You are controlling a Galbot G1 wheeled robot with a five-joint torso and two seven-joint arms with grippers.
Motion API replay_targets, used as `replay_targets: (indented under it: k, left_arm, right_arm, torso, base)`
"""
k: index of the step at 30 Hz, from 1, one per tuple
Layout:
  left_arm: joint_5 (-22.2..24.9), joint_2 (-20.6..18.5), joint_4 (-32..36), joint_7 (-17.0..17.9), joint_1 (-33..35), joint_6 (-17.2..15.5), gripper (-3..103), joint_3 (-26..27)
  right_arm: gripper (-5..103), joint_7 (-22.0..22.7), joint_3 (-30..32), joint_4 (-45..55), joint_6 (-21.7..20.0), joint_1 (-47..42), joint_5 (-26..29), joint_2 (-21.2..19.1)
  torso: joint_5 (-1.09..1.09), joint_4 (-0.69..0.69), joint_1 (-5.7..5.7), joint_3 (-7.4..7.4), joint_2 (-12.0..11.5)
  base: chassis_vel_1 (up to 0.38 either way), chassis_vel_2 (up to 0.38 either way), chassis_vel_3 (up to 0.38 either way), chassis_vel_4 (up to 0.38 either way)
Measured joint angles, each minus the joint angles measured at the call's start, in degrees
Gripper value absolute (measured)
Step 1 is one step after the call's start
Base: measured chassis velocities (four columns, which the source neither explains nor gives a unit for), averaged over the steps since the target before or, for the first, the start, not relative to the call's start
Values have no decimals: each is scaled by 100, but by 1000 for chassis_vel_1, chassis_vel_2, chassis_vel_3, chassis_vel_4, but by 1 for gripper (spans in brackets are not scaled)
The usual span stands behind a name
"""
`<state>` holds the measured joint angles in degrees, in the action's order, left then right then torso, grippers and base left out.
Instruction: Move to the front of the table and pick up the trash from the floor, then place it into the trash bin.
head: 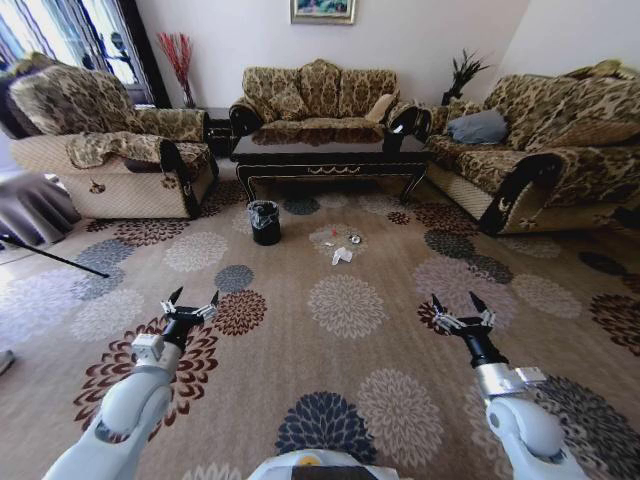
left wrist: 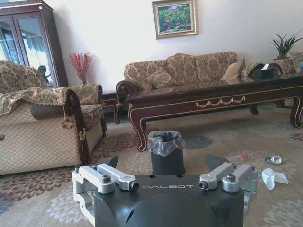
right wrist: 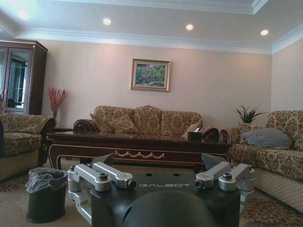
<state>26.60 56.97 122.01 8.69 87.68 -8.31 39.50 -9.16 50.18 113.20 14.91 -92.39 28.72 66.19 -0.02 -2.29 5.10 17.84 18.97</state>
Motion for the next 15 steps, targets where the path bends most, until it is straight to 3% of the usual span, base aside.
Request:
replay_targets:
  k: [15]
  left_arm:
    - [95,6,18,67,19,-41,100,109]
  right_arm:
    - [100,1,43,26,-11,-107,-62,19]
  torso:
    - [2,1,-106,-236,-343]
  base:
    - [0,0,0,0]
